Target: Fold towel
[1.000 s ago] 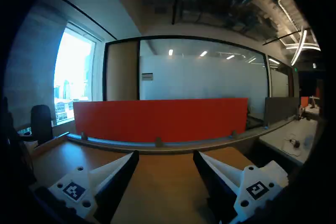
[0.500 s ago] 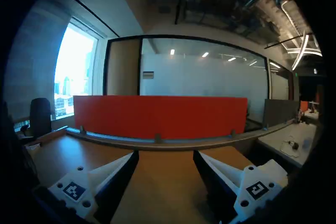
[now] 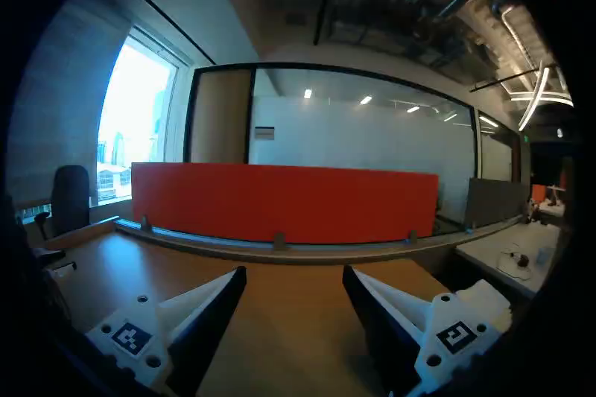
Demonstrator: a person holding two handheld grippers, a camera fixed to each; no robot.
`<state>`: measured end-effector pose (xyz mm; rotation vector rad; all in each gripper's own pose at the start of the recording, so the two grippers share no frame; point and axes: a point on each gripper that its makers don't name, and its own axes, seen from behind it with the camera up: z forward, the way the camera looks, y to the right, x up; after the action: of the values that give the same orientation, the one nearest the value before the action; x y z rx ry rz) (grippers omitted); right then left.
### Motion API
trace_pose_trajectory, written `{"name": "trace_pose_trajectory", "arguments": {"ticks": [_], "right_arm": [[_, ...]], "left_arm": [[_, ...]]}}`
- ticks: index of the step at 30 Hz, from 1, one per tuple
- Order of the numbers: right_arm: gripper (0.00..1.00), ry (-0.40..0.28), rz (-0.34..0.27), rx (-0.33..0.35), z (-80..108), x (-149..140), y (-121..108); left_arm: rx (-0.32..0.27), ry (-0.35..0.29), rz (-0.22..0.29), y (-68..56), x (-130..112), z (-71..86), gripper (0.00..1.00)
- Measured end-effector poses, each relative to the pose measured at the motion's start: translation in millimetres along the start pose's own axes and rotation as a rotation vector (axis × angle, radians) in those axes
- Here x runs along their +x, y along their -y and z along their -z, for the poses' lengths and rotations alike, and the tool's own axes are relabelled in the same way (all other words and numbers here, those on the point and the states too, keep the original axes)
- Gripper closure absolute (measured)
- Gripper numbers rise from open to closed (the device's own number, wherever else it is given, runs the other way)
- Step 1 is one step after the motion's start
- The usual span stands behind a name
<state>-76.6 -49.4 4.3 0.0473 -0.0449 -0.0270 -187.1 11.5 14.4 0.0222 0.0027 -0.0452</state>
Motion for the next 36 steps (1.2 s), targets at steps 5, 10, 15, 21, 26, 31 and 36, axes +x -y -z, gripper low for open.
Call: {"name": "trace_pose_trajectory", "arguments": {"ticks": [5,10,15,21,26,31,36], "right_arm": [[0.00,0.000,0.003,0.008,2.3,-9.1,3.0],[0.00,-0.001,0.008,0.012,2.9,-11.3,4.4],[0.00,-0.005,0.013,0.016,1.4,-10.5,5.5],[0.00,-0.007,0.020,0.023,-0.2,-9.3,7.2],[0.00,-0.005,0.018,0.022,-1.5,-12.6,5.2],[0.00,-0.001,0.013,0.016,-2.2,-17.7,0.4],[0.00,0.001,0.008,0.010,-2.8,-22.2,-4.5]], "left_arm": [[0.005,-0.013,0.011,1.4,-11.1,1.0,0.13],[0.010,-0.028,0.006,3.8,-14.9,-0.5,0.13],[0.020,-0.034,0.010,6.4,-19.3,-1.6,0.13],[0.025,-0.036,0.017,6.9,-24.5,-1.8,0.13],[0.021,-0.033,0.010,5.1,-27.4,-2.3,0.13],[0.020,-0.036,0.010,5.7,-27.9,-2.8,0.13],[0.025,-0.037,0.010,8.4,-27.9,-2.4,0.13]]}}
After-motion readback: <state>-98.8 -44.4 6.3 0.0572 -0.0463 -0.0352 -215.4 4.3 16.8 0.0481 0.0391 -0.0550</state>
